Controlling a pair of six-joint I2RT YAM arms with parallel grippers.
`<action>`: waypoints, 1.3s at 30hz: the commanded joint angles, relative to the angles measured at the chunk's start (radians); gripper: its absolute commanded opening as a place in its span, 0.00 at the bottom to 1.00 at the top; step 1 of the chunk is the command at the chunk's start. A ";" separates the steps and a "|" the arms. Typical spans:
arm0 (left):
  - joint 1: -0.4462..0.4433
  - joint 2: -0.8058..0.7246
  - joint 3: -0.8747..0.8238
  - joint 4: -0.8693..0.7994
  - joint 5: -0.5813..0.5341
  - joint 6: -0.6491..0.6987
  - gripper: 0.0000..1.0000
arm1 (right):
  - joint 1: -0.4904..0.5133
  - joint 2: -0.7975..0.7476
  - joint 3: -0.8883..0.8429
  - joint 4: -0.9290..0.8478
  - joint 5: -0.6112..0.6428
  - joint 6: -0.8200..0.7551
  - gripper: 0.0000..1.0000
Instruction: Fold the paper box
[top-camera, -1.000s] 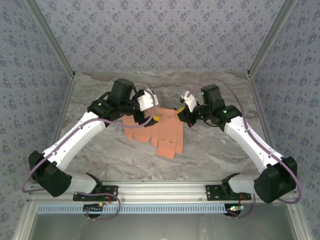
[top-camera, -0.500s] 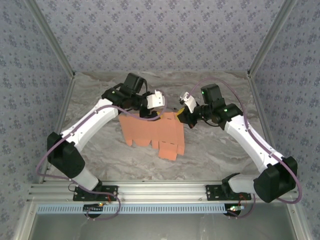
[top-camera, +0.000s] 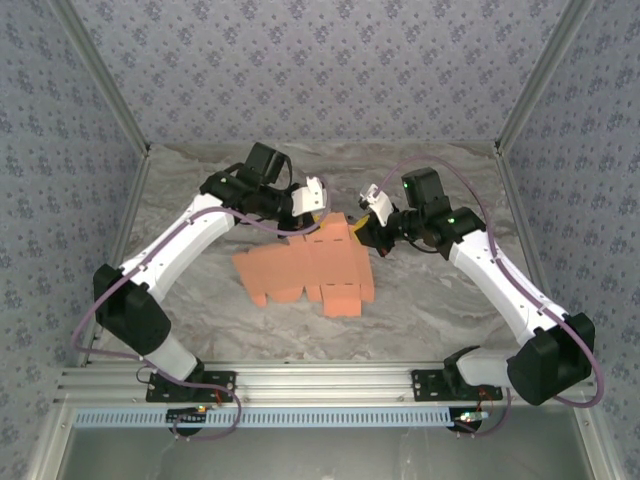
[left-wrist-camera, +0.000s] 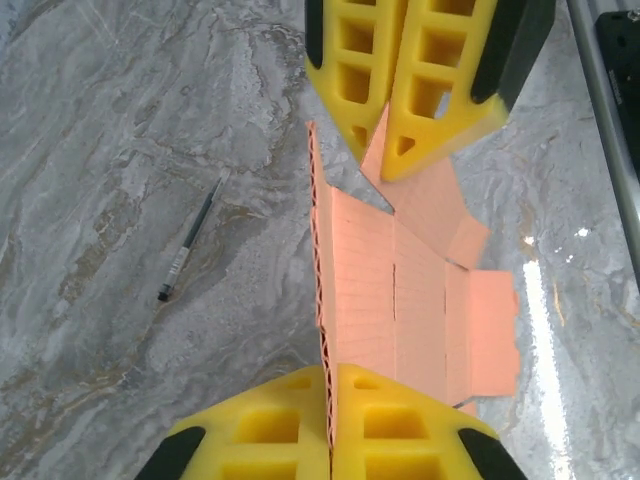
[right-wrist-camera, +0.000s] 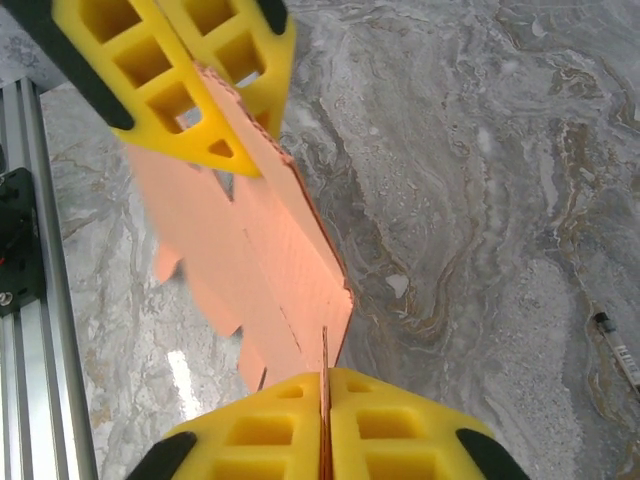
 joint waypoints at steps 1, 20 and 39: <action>0.011 -0.008 0.027 -0.038 0.051 -0.051 0.00 | -0.010 -0.036 0.030 0.031 0.024 0.050 0.27; 0.192 -0.194 -0.107 0.138 0.435 -0.248 0.00 | -0.151 -0.206 -0.261 0.430 -0.193 0.078 0.70; 0.203 -0.182 -0.102 0.160 0.446 -0.281 0.00 | -0.150 -0.176 -0.241 0.413 -0.291 0.055 0.17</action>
